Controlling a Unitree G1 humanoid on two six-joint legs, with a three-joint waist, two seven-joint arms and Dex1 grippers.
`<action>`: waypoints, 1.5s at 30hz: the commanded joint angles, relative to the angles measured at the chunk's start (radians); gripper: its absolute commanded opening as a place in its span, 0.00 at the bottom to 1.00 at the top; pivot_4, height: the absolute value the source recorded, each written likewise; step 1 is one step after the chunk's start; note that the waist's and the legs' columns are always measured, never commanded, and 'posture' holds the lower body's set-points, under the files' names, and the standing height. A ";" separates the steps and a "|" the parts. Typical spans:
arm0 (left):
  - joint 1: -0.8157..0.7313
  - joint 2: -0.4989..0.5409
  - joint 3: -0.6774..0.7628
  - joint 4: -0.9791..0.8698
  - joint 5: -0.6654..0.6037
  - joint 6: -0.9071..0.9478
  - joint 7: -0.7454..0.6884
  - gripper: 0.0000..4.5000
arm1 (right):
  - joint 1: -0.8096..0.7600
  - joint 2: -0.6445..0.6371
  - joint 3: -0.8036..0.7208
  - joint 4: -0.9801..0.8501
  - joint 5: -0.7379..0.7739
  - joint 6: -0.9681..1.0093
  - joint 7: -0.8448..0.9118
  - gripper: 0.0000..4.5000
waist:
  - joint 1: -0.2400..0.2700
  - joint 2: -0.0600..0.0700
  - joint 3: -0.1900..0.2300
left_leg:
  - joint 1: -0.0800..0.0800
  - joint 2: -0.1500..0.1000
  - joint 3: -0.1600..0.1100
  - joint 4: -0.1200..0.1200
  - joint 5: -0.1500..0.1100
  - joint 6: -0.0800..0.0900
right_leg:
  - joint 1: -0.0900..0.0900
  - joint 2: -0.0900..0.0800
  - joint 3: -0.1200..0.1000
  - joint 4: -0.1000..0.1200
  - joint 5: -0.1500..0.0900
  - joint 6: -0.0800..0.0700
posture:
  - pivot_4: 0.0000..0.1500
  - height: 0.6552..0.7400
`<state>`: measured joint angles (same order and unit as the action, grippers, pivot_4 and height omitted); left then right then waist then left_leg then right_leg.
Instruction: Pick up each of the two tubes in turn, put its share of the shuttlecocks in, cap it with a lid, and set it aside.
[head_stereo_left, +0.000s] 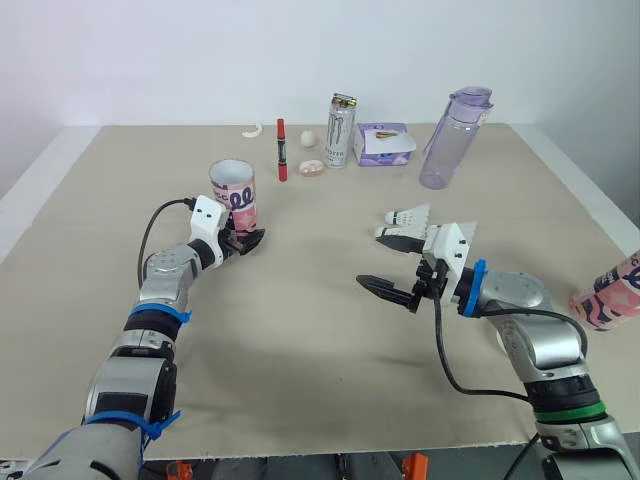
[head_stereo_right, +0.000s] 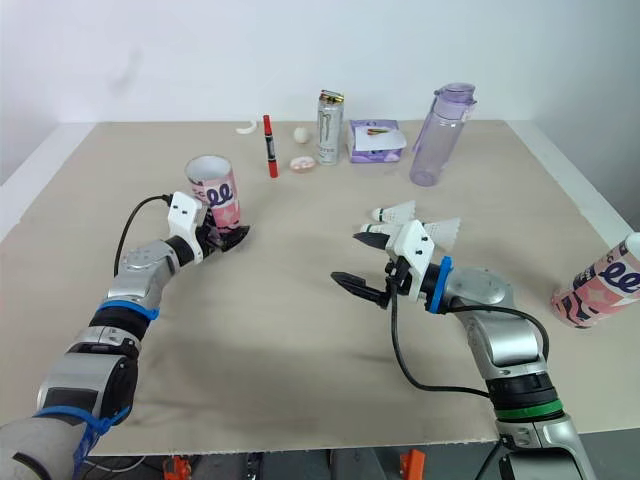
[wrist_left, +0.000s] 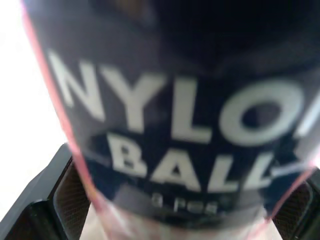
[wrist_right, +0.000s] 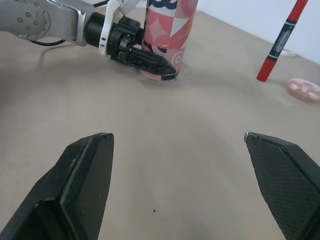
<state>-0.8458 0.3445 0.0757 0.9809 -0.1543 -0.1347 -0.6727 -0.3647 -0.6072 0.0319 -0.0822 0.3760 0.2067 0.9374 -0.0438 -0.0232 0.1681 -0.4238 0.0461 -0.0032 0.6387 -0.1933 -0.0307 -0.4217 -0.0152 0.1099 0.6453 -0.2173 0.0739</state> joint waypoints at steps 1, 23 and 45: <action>-0.035 0.006 0.005 0.032 0.016 -0.062 -0.017 1.00 | 0.005 -0.018 -0.033 -0.053 0.003 0.001 -0.004 1.00 | 0.000 0.000 0.000 | 0.000 0.000 0.000 0.000 0.000 0.000 | 0.000 0.000 0.000 0.000 0.000 0.000 | 1.00 1.00; -0.035 0.015 0.031 0.090 0.017 -0.159 -0.040 0.75 | -0.004 -0.007 -0.011 -0.042 -0.015 -0.011 0.009 1.00 | 0.000 0.000 0.000 | 0.000 0.000 0.000 0.000 0.000 0.000 | 0.000 0.000 0.000 0.000 0.000 0.000 | 1.00 1.00; 0.320 0.239 -0.189 -0.746 0.032 0.074 -0.436 0.75 | 0.122 -0.044 -0.048 -0.288 0.144 0.051 0.086 1.00 | -0.002 0.000 0.000 | 0.000 0.001 0.000 -0.001 0.000 0.000 | -0.001 0.000 0.000 0.001 -0.002 -0.002 | 1.00 1.00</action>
<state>-0.5378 0.5428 -0.0927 0.3637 -0.1246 -0.1039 -1.0617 -0.2463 -0.6401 0.0197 -0.3009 0.4701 0.2451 1.0138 -0.0454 -0.0235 0.1684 -0.4238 0.0469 -0.0035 0.6380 -0.1934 -0.0310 -0.4228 -0.0151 0.1098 0.6473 -0.2191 0.0721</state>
